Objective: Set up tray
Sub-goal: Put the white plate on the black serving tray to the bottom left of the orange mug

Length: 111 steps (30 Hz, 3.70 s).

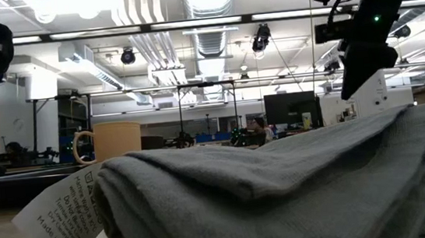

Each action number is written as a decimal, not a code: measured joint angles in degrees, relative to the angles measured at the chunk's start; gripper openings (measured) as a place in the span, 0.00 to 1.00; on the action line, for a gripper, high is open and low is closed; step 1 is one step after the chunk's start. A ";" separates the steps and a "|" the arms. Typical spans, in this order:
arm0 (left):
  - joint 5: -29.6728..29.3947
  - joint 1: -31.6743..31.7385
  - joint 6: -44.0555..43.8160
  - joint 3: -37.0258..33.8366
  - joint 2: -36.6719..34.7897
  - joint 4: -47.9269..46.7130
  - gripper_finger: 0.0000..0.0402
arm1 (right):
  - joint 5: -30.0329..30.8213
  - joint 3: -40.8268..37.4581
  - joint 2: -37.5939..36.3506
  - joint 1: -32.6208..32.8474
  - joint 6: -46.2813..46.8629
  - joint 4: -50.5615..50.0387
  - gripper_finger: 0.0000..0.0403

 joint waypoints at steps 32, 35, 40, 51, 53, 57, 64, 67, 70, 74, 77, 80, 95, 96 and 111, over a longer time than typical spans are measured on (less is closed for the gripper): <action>0.00 -0.01 0.00 0.00 0.00 0.00 0.23 | -1.60 0.09 11.68 0.10 16.87 -1.79 0.12; 0.00 0.00 0.00 0.00 0.00 0.00 0.23 | -1.57 0.09 11.26 0.11 18.25 -1.41 0.18; 0.02 -0.01 0.00 0.00 -0.01 0.00 0.23 | -1.53 0.09 11.63 0.11 19.40 -1.15 0.30; 0.02 -0.02 0.00 0.00 0.00 0.00 0.23 | 2.00 0.05 13.09 0.09 17.02 -0.04 0.41; 0.01 0.00 0.00 0.00 -0.01 0.00 0.23 | 2.14 -0.03 13.30 0.09 16.44 0.08 0.40; 0.02 -0.02 0.00 0.00 0.00 0.00 0.23 | 2.16 -0.63 13.30 0.06 16.00 1.55 0.38; 0.02 -0.01 0.00 0.00 0.00 0.00 0.23 | 3.66 -2.56 13.58 -0.44 13.51 5.59 0.37; 0.00 -0.02 0.00 0.00 0.00 0.00 0.23 | 3.63 -3.62 13.57 -0.83 13.15 7.30 0.37; 0.02 -0.02 0.00 0.00 0.00 0.00 0.23 | 3.67 -4.21 13.57 -1.29 12.95 7.50 0.36; 0.02 0.00 0.00 0.00 0.00 0.00 0.23 | 3.62 -5.36 13.57 -2.17 13.15 8.10 0.36; 0.02 0.00 0.00 0.00 0.00 0.00 0.23 | 3.51 -6.56 13.57 -2.63 13.13 9.51 0.36; 0.02 0.00 0.00 0.00 0.00 0.00 0.23 | 3.43 -7.51 13.57 -3.32 13.13 10.39 0.36; 0.00 -0.02 0.00 0.00 0.00 -0.02 0.23 | 2.78 -10.34 13.57 -6.41 13.17 15.65 0.30; 0.01 -0.01 0.00 0.00 0.00 0.00 0.23 | 2.73 -10.64 13.57 -6.68 13.17 15.91 0.30; 0.01 0.00 0.00 0.00 -0.01 -0.01 0.23 | 2.27 -12.09 13.52 -9.55 11.47 15.50 0.03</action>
